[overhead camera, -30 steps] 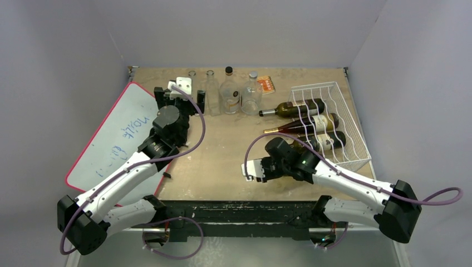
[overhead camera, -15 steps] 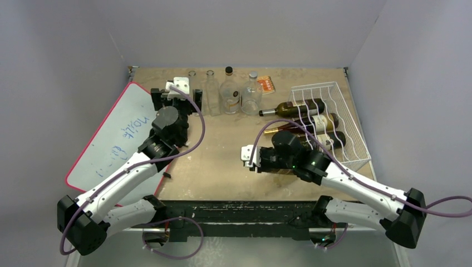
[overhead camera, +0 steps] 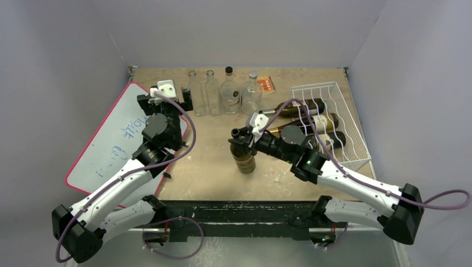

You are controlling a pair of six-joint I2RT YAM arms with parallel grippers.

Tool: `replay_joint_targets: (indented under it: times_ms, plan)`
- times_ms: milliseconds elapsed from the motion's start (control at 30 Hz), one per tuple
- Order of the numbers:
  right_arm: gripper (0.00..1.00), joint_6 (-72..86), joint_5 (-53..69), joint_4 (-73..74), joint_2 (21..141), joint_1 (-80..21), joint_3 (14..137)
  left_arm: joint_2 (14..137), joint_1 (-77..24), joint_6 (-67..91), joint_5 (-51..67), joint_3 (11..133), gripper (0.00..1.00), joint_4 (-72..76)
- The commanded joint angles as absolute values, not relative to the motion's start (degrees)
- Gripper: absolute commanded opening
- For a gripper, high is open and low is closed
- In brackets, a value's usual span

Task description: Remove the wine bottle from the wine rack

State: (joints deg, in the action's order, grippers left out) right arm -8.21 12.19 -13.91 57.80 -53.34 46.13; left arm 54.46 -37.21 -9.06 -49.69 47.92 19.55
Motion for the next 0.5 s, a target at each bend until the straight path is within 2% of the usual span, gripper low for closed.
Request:
replay_joint_targets:
  times_ms: [0,167,467]
  plan:
    - [0.00,-3.2,0.6,-42.1,62.0,-53.6,45.5,52.7,-37.3,-9.0,-51.6,47.3,1.00,23.4]
    - [0.00,-3.7,-8.6,-54.8,72.2,-53.5,50.0,52.3,-37.3,-9.2,-51.6,47.0,1.00,23.6]
    - [0.00,-5.8,-18.6,-65.2,88.8,-53.5,61.5,53.5,-37.2,-10.3,-51.5,46.7,1.00,24.7]
